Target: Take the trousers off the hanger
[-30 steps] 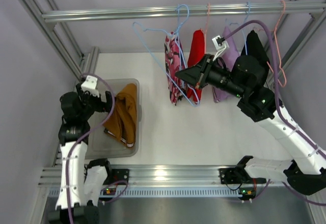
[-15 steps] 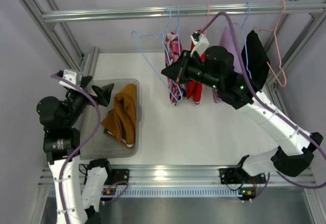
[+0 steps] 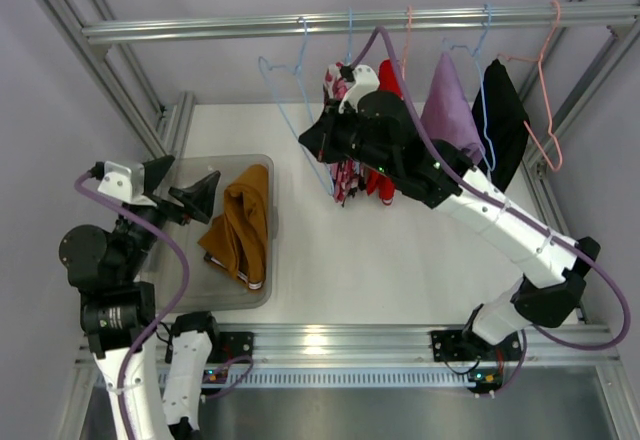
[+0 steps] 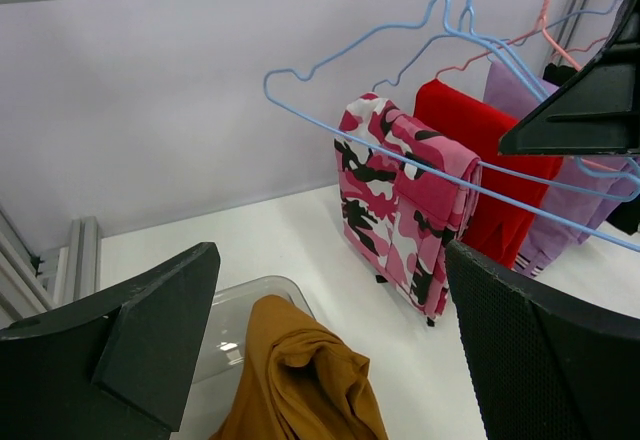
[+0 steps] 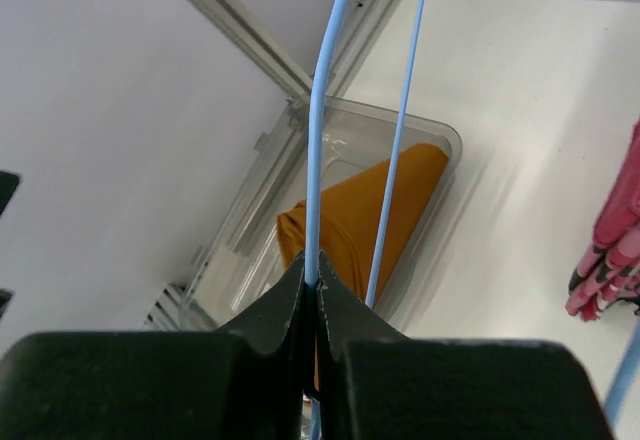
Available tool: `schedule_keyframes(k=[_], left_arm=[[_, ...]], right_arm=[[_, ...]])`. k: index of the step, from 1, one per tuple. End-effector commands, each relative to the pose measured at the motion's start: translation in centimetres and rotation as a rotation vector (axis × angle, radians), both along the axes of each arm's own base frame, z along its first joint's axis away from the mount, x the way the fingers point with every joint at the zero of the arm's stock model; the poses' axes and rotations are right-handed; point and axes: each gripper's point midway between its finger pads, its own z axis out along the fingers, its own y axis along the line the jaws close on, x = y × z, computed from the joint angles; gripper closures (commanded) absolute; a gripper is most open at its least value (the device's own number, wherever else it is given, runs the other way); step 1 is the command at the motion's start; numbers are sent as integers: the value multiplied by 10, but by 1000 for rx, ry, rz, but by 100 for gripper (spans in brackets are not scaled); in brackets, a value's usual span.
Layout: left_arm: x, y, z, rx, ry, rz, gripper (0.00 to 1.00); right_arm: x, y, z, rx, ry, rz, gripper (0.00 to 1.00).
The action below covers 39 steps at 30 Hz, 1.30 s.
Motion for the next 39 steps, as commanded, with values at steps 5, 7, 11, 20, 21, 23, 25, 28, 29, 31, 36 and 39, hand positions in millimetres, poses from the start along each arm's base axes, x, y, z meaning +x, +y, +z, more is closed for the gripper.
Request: schedule_keyframes(k=[5, 7, 11, 20, 21, 23, 25, 28, 29, 31, 36, 39], left_arm=[[-1, -1, 0, -35, -21, -7, 1], [-2, -1, 2, -43, -27, -3, 1], [-3, 0, 7, -67, -30, 5, 1], [-3, 3, 10, -81, -44, 23, 1], [-3, 4, 10, -79, -43, 25, 1], [-3, 4, 9, -80, -43, 27, 1], [-3, 4, 10, -79, -44, 30, 1], [-3, 5, 10, -78, -43, 34, 1], [-3, 5, 9, -79, -41, 37, 1], [-4, 6, 8, -76, -39, 40, 1], [-7, 6, 6, -67, -43, 44, 1], [-8, 6, 5, -64, -45, 46, 1]], right_arm=[[-13, 5, 64, 19, -210, -36, 100], [-7, 8, 63, 6, -205, -58, 100], [3, 17, 57, -12, -193, -78, 100], [28, 36, 55, -16, -200, -133, 100], [31, 37, 50, -23, -192, -139, 100], [33, 40, 44, -26, -176, -141, 100], [37, 42, 34, -39, -157, -146, 100], [43, 47, 19, -54, -126, -153, 100], [48, 46, 17, -47, -114, -158, 100], [52, 49, 12, -54, -112, -159, 100], [58, 52, 8, -50, -108, -167, 100], [60, 51, 18, -36, -131, -170, 100]])
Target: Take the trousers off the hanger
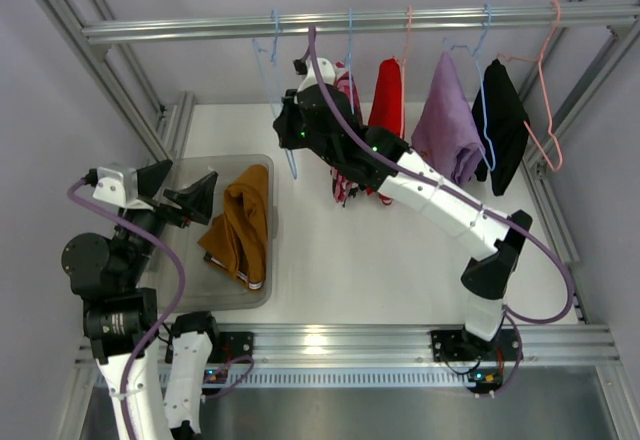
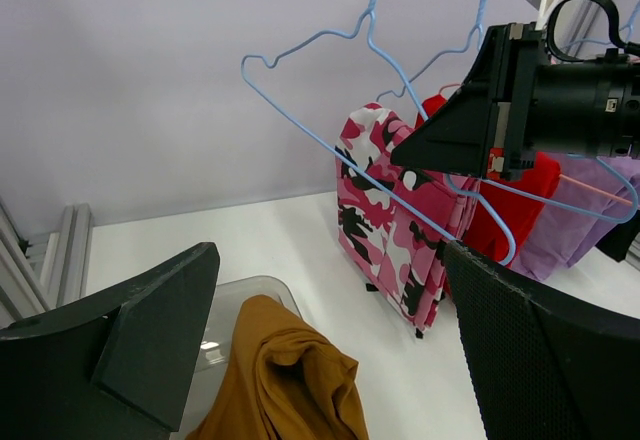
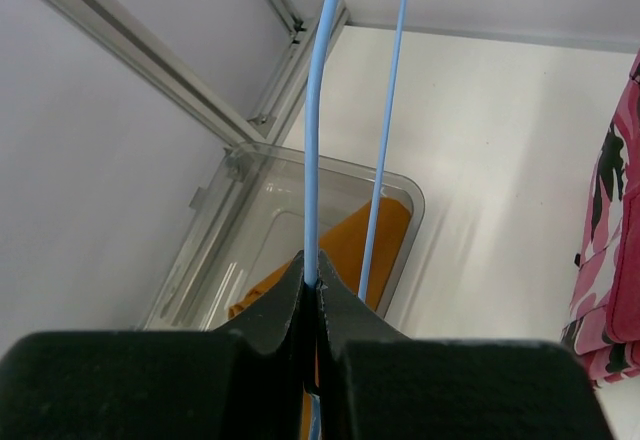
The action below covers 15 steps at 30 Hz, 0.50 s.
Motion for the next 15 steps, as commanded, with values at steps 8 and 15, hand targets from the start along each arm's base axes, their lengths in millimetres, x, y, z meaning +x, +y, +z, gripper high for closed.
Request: schedule_keyframes(k=[8, 15], left_arm=[[1, 0, 3, 7, -32, 0, 1], [4, 0, 2, -7, -20, -3, 1]], right_arm=[[4, -11, 69, 120, -144, -11, 100], [10, -15, 64, 109, -137, -41, 100]])
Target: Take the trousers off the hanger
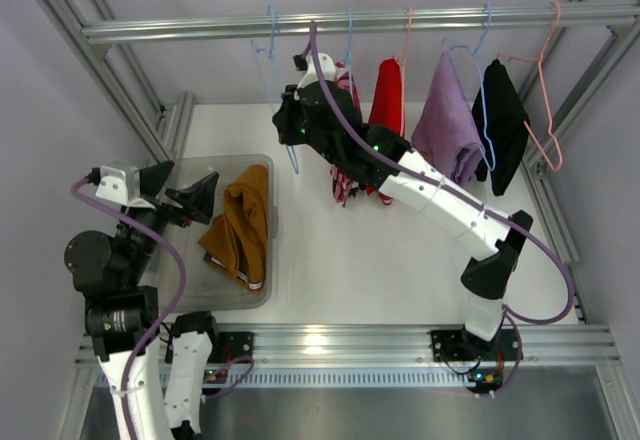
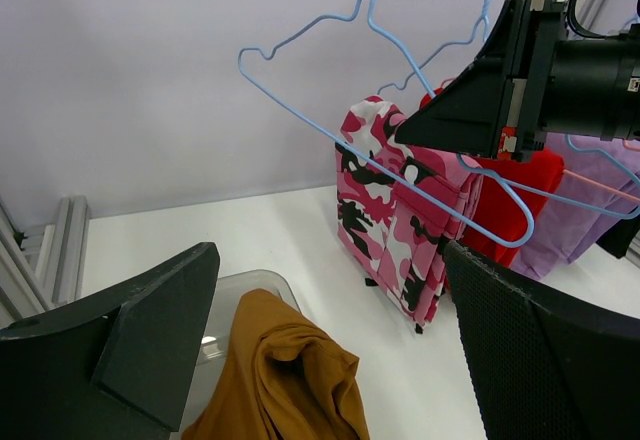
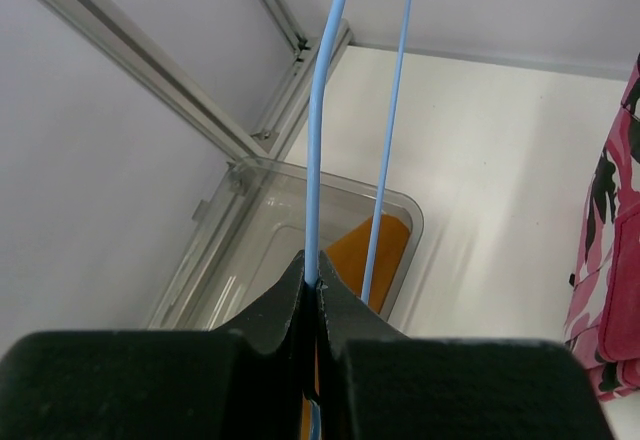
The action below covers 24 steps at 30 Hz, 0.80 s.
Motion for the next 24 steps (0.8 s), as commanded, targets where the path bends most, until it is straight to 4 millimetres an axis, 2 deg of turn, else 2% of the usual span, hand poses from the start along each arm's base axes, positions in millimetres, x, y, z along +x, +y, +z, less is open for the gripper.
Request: schedule_keyframes(k=[1, 10, 13, 15, 20, 22, 23, 24], left_arm=[[2, 0, 8, -4, -32, -2, 1], [1, 1, 2, 7, -18, 8, 1], [3, 2, 0, 10, -12, 9, 1], [5, 2, -1, 6, -8, 9, 1], [6, 2, -2, 6, -5, 8, 1], [6, 3, -1, 7, -5, 10, 1], [6, 2, -1, 9, -6, 9, 1], [6, 2, -2, 8, -3, 7, 1]], right_arm=[[11, -15, 46, 103, -75, -55, 100], [31, -11, 23, 80, -34, -83, 100], [30, -6, 11, 60, -14, -64, 100], [28, -1, 0, 50, 7, -38, 95], [22, 5, -9, 48, 34, 2, 94], [20, 4, -8, 51, 37, 8, 83], [16, 3, -6, 58, 40, 21, 73], [14, 2, -6, 64, 47, 25, 58]])
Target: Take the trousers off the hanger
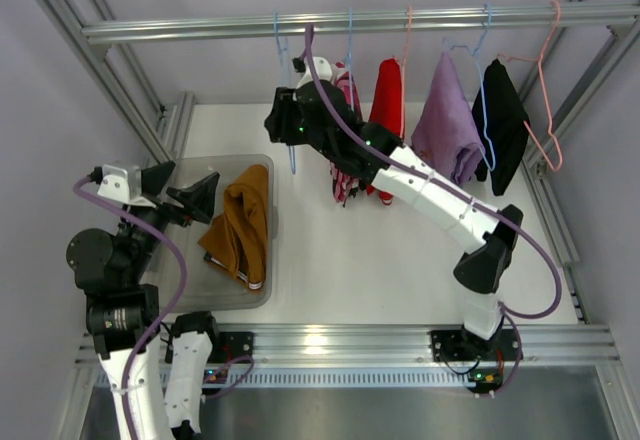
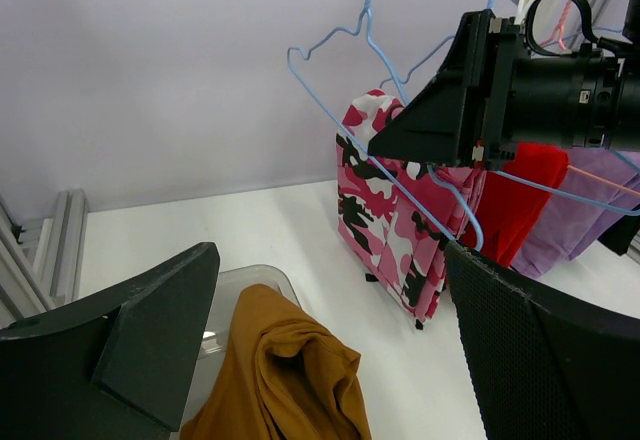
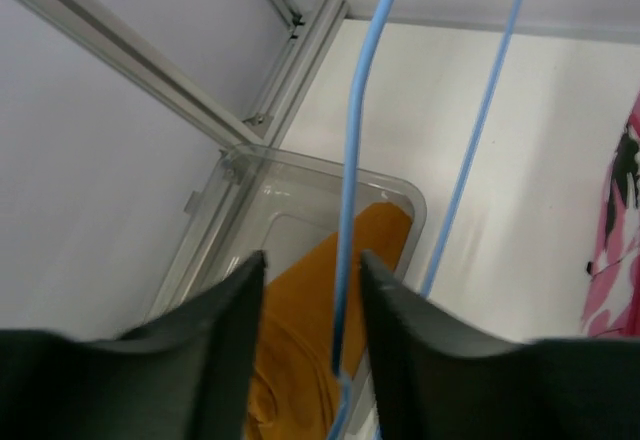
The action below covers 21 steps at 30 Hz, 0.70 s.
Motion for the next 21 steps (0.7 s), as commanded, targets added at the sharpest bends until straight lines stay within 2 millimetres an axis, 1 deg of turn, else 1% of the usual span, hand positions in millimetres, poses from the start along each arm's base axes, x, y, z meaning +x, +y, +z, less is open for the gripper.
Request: schedule_keyframes(k=[1, 2, 3, 5, 6, 7, 8, 9, 10, 11, 12, 13, 15, 16, 17, 18, 19, 20, 21], left_arm=[[2, 2, 4, 10, -20, 8, 1], [2, 2, 4, 9, -18, 6, 1], [3, 1, 3, 12, -14, -1, 1], [3, -1, 4, 19, 0, -10, 1], [7, -2, 1, 23, 31, -22, 1], [7, -5, -9, 23, 92, -43, 1], [5, -5, -1, 35, 96, -44, 1], [13, -3, -8, 32, 150, -42, 1], [16, -1, -11, 35, 180, -35, 1], [18, 1, -22, 46, 239, -28, 1], [25, 3, -24, 49, 273, -26, 1], [24, 2, -33, 51, 324, -39, 1], [31, 2, -38, 75, 372, -62, 1], [31, 0, -41, 84, 387, -80, 1], [30, -1, -47, 90, 418, -93, 1], [35, 2, -48, 84, 440, -76, 1], [38, 7, -51, 78, 461, -46, 1], [41, 11, -54, 91, 475, -27, 1], [45, 19, -62, 94, 518, 14, 1]], right_arm=[[-9, -5, 23, 71, -18, 36, 52], [-12, -7, 25, 77, -16, 43, 46], [-15, -8, 26, 81, -16, 53, 27], [-24, -15, 35, 94, -22, 73, 18], [-28, -18, 39, 95, -33, 82, 9], [-30, -22, 44, 92, -46, 88, 6], [-37, -31, 53, 94, -68, 93, 2], [-40, -37, 59, 84, -93, 100, 0], [-43, -43, 65, 79, -116, 104, 1], [-54, -55, 76, 86, -146, 122, 1], [-58, -62, 85, 81, -193, 132, 1], [-67, -76, 92, 86, -221, 135, 1], [-75, -90, 100, 55, -285, 141, 0], [-78, -98, 105, 51, -310, 137, 0], [-84, -113, 111, 47, -338, 119, 1], [-87, -122, 113, 15, -376, 120, 1], [-95, -138, 119, 13, -409, 106, 0], [-98, -147, 123, 6, -435, 95, 1], [-101, -156, 126, -25, -479, 91, 1]])
